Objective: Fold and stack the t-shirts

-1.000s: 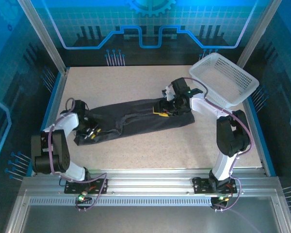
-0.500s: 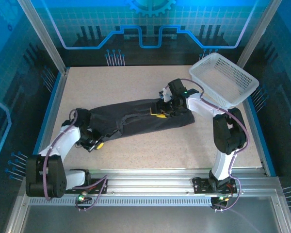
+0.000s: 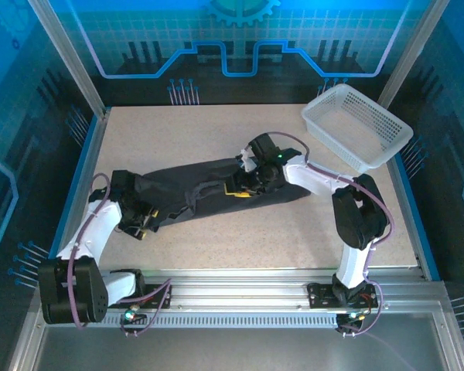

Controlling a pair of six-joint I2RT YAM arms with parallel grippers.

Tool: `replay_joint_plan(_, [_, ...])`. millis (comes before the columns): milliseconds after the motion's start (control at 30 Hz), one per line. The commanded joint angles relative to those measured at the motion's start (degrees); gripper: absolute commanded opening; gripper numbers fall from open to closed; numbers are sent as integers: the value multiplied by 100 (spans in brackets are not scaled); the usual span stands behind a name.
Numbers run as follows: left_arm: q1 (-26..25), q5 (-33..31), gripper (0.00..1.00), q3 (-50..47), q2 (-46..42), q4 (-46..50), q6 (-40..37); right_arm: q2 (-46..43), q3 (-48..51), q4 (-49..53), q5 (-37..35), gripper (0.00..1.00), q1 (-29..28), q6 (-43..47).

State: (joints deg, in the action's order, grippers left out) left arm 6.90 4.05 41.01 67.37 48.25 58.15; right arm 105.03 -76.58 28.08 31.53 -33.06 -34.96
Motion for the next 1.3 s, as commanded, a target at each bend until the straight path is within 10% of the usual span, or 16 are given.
replay_joint_plan(0, [189, 178, 62, -360, -92, -337, 846, 36, 56, -133, -50, 47, -41, -152])
replay_joint_plan(200, [207, 487, 54, -697, 207, -1314, 1433, -25, 9, 58, -86, 47, 12, 27])
replay_joint_plan(467, [210, 498, 0, -1241, -304, -1539, 1598, -60, 133, -51, -90, 47, 80, -26])
replay_joint_plan(1267, [145, 823, 0, -1657, -2686, 4, 2437, -52, 377, -207, 13, 46, 203, 16])
